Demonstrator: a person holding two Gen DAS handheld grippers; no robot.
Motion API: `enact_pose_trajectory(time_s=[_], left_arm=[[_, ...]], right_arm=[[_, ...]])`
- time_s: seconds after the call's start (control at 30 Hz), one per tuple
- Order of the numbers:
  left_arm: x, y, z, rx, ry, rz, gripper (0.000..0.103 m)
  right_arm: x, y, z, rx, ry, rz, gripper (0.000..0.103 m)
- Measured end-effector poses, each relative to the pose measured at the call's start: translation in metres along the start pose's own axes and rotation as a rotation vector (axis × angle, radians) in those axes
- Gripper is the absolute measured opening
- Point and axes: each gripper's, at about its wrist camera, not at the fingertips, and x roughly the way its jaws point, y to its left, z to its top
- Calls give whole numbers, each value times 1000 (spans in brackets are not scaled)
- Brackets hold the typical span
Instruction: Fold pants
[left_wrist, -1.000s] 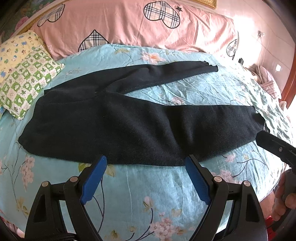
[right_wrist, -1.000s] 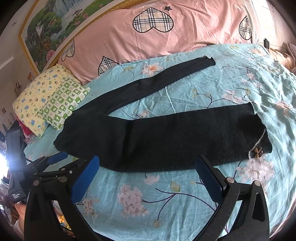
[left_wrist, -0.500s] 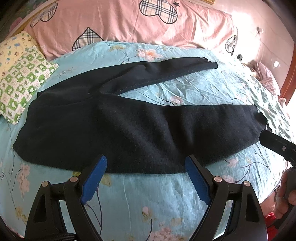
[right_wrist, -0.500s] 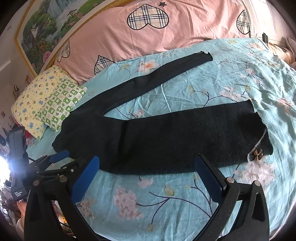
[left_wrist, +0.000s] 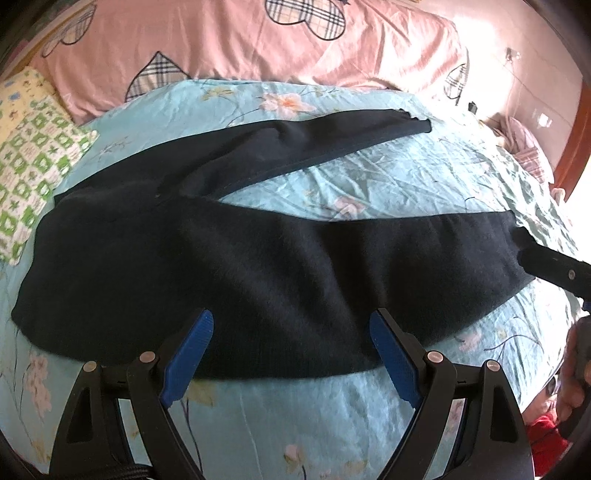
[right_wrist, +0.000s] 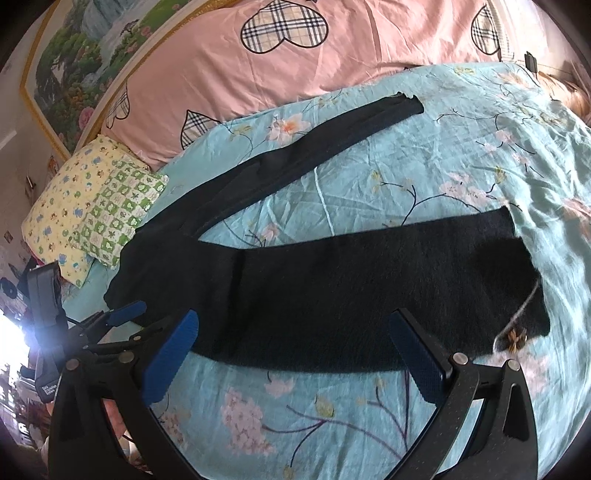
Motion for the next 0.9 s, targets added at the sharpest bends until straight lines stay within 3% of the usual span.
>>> enact_pose_trajectory(time_s=[0.6,0.73,0.9], left_arm=[[52,14,99,92,5,-71,87],[75,19,135,113,23,-136,87],[106,14,176,182,36,-136,87]], right_arm=[[37,-24,103,-100,22,-19,102],[54,-40,135,-106,31,-28,98],[82,-68,186,-78,49,-40,86]])
